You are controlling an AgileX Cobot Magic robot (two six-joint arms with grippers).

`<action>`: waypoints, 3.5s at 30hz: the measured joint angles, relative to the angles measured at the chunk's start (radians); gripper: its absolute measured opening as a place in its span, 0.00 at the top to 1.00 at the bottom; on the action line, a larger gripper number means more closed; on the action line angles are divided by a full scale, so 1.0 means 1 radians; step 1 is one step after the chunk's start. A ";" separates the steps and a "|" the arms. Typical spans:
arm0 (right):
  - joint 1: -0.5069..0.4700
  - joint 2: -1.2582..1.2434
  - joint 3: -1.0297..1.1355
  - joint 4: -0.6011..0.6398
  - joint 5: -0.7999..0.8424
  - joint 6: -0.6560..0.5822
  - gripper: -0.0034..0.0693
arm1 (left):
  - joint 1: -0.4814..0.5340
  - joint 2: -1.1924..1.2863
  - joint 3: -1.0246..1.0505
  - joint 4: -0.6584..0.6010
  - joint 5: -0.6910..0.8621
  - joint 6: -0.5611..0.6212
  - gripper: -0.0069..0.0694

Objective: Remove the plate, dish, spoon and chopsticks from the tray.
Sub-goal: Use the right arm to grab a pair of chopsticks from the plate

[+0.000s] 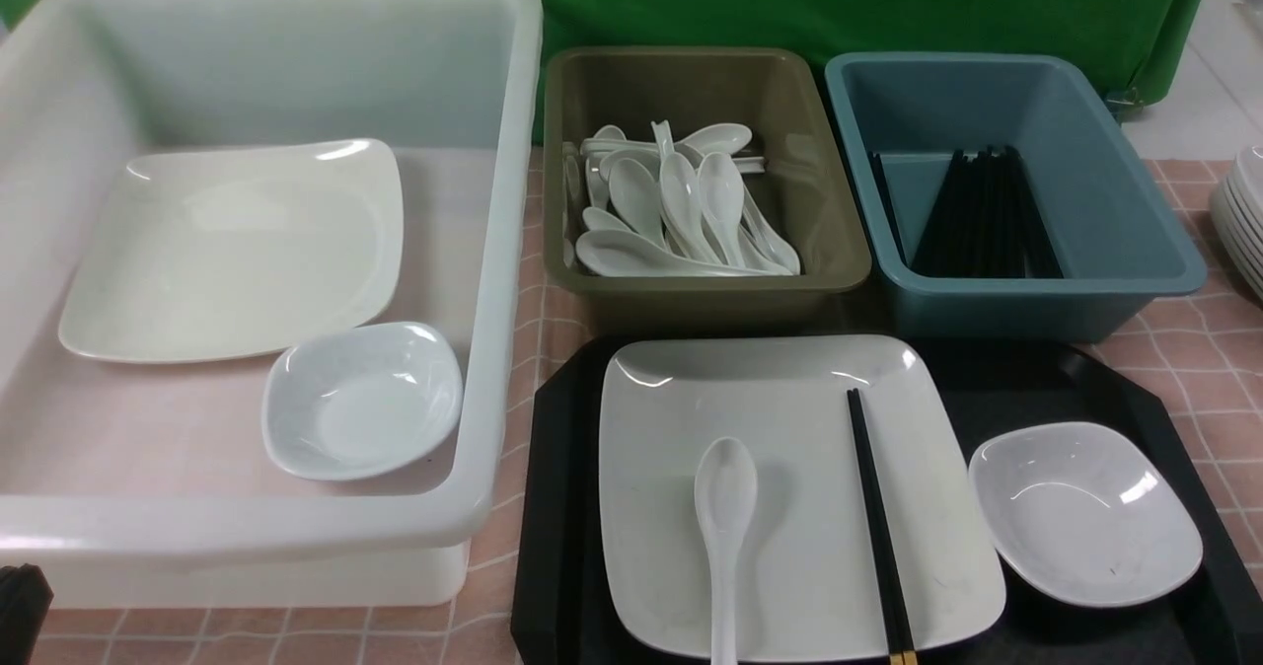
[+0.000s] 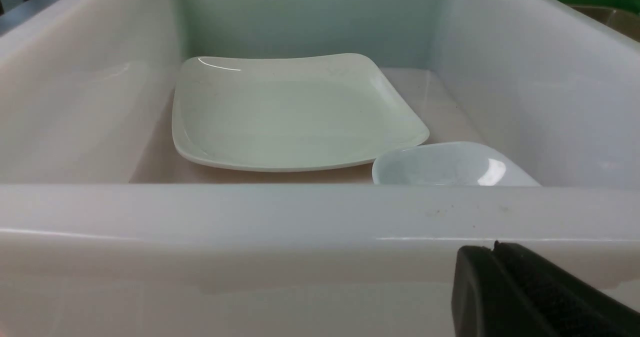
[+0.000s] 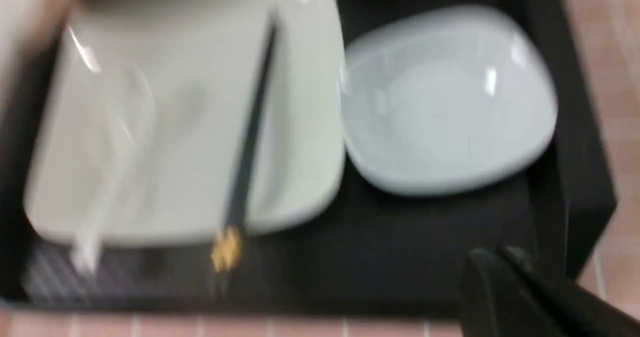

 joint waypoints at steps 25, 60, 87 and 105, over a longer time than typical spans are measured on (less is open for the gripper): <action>0.511 0.878 -0.502 -0.087 0.051 0.149 0.27 | 0.000 0.000 0.000 0.000 0.000 0.000 0.90; 0.510 1.052 -0.508 -0.162 -0.036 0.234 0.49 | 0.000 0.000 0.000 0.000 0.000 0.000 0.90; 0.510 1.053 -0.508 -0.163 -0.061 0.234 0.60 | 0.000 0.000 0.000 0.000 0.000 0.000 0.90; 0.510 1.107 -0.517 -0.173 -0.051 0.234 0.72 | 0.000 0.000 0.000 0.000 0.000 -0.001 0.90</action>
